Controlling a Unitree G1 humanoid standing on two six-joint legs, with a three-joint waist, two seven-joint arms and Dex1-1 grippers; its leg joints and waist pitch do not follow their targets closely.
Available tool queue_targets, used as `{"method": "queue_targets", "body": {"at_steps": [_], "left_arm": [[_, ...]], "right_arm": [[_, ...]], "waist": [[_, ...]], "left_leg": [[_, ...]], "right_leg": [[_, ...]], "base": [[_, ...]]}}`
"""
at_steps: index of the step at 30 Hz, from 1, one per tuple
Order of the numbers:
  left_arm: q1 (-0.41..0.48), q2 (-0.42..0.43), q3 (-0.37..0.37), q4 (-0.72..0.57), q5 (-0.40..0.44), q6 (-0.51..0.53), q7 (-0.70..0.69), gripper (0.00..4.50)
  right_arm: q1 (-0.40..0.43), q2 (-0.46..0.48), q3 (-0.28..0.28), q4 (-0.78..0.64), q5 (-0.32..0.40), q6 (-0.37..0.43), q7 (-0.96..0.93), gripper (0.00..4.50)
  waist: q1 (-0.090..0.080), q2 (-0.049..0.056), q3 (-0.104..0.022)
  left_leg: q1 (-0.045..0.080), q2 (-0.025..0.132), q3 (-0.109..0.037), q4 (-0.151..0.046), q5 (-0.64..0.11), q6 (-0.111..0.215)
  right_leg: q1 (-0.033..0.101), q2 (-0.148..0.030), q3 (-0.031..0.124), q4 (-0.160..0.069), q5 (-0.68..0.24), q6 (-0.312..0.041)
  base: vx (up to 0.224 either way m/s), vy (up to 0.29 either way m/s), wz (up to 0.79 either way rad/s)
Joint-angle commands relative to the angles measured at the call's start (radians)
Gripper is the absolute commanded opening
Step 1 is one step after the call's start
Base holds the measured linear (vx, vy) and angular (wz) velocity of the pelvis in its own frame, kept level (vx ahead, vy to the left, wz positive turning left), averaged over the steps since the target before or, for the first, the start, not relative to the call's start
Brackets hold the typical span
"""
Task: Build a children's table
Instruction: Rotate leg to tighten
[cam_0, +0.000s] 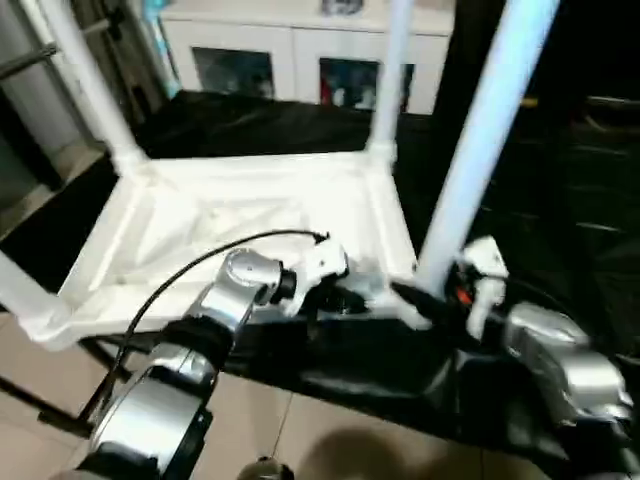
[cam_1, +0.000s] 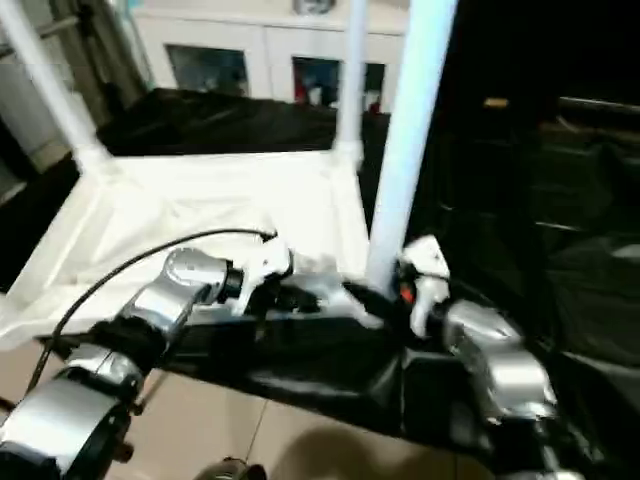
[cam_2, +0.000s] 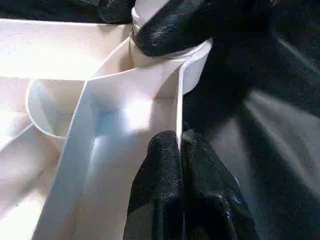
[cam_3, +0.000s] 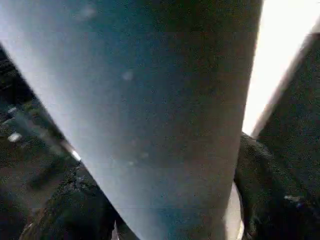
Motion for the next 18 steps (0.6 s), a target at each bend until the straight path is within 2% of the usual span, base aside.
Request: {"method": "queue_targets", "body": {"at_steps": [1, 4, 5, 6, 7, 8, 10, 11, 12, 13, 15, 18], "left_arm": [[-0.063, -0.079, 0.006, -0.004, -0.018, 0.000, 0.072, 0.00], [-0.082, -0.102, 0.011, 0.013, -0.014, 0.008, 0.121, 0.00], [-0.099, -0.125, 0.017, 0.028, -0.013, 0.018, 0.168, 0.00], [-0.123, -0.160, 0.028, 0.049, -0.015, 0.030, 0.231, 0.00], [-0.123, -0.160, 0.028, 0.049, -0.015, 0.030, 0.231, 0.00], [-0.131, -0.177, 0.034, 0.056, -0.019, 0.029, 0.249, 0.00], [-0.133, -0.184, 0.037, 0.057, -0.023, 0.020, 0.243, 0.00], [-0.136, -0.189, 0.038, 0.063, -0.025, 0.008, 0.236, 0.00], [-0.135, -0.187, 0.036, 0.065, -0.024, -0.003, 0.220, 0.00], [-0.135, -0.187, 0.036, 0.065, -0.024, -0.003, 0.220, 0.00], [-0.126, -0.172, 0.032, 0.065, -0.026, -0.016, 0.188, 0.00], [-0.113, -0.149, 0.027, 0.057, -0.028, -0.024, 0.149, 0.00]], "right_arm": [[-0.012, 0.064, 0.059, 0.071, -0.058, 0.022, -0.093, 2.64], [-0.034, 0.102, 0.046, 0.105, -0.064, 0.031, -0.160, 2.64], [-0.061, 0.137, 0.030, 0.138, -0.066, 0.032, -0.224, 2.64], [-0.108, 0.197, -0.005, 0.196, -0.073, 0.022, -0.336, 2.64], [-0.108, 0.197, -0.005, 0.196, -0.073, 0.022, -0.336, 2.64], [-0.132, 0.224, -0.021, 0.226, -0.076, 0.007, -0.379, 2.64], [-0.138, 0.235, -0.013, 0.227, -0.071, -0.014, -0.360, 2.64], [-0.143, 0.248, -0.008, 0.224, -0.058, -0.030, -0.334, 2.64], [-0.144, 0.259, -0.013, 0.210, -0.027, -0.028, -0.298, 3.19], [-0.144, 0.259, -0.013, 0.210, -0.027, -0.028, -0.298, 3.33], [-0.139, 0.247, -0.012, 0.198, -0.027, -0.028, -0.264, 3.39], [-0.123, 0.207, 0.009, 0.183, -0.045, -0.050, -0.217, 3.78]], "waist": [[-0.008, -0.018, -0.061], [-0.011, -0.020, -0.062], [-0.015, -0.015, -0.064], [-0.019, -0.015, -0.065], [-0.021, -0.014, -0.066], [-0.025, -0.018, -0.066], [-0.027, -0.016, -0.068], [-0.026, -0.018, -0.072], [-0.026, -0.017, -0.073], [-0.026, -0.016, -0.074], [-0.024, -0.018, -0.073], [-0.024, -0.017, -0.071]], "left_leg": [[0.027, 0.051, -0.027, -0.079, -0.327, 0.004], [0.027, 0.051, -0.027, -0.079, -0.319, 0.003], [0.025, 0.050, -0.026, -0.077, -0.306, 0.008], [0.024, 0.048, -0.025, -0.077, -0.303, 0.005], [0.027, 0.048, -0.025, -0.078, -0.306, 0.000], [0.026, 0.045, -0.026, -0.077, -0.305, -0.003], [0.021, 0.046, -0.025, -0.075, -0.280, 0.013], [0.018, 0.046, -0.024, -0.070, -0.227, 0.040], [0.017, 0.046, -0.024, -0.069, -0.215, 0.049], [0.018, 0.046, -0.022, -0.067, -0.200, 0.066], [0.018, 0.046, -0.021, -0.065, -0.197, 0.082], [0.021, 0.048, -0.021, -0.066, -0.217, 0.080]], "right_leg": [[0.032, -0.070, 0.039, -0.096, -0.360, -0.181], [0.034, -0.070, 0.041, -0.095, -0.328, -0.182], [0.034, -0.069, 0.041, -0.092, -0.289, -0.192], [0.033, -0.068, 0.040, -0.090, -0.281, -0.196], [0.031, -0.069, 0.040, -0.090, -0.282, -0.200], [0.036, -0.069, 0.038, -0.093, -0.291, -0.197], [0.041, -0.069, 0.039, -0.090, -0.253, -0.197], [0.045, -0.067, 0.039, -0.081, -0.158, -0.208], [0.045, -0.066, 0.038, -0.078, -0.134, -0.214], [0.046, -0.065, 0.037, -0.075, -0.101, -0.225], [0.048, -0.067, 0.036, -0.074, -0.097, -0.235], [0.047, -0.066, 0.036, -0.079, -0.138, -0.236]], "base": [[0.000, 0.000, 0.00], [0.000, 0.000, 0.00], [0.000, 0.000, 0.00], [0.000, 0.000, 0.00], [0.000, 0.000, 0.00], [0.000, 0.000, 0.00], [0.000, 0.000, 0.00], [0.000, 0.000, 0.00], [0.000, 0.000, 0.00], [0.000, 0.000, 0.00], [0.000, 0.000, 0.00], [0.000, 0.000, 0.00]]}}
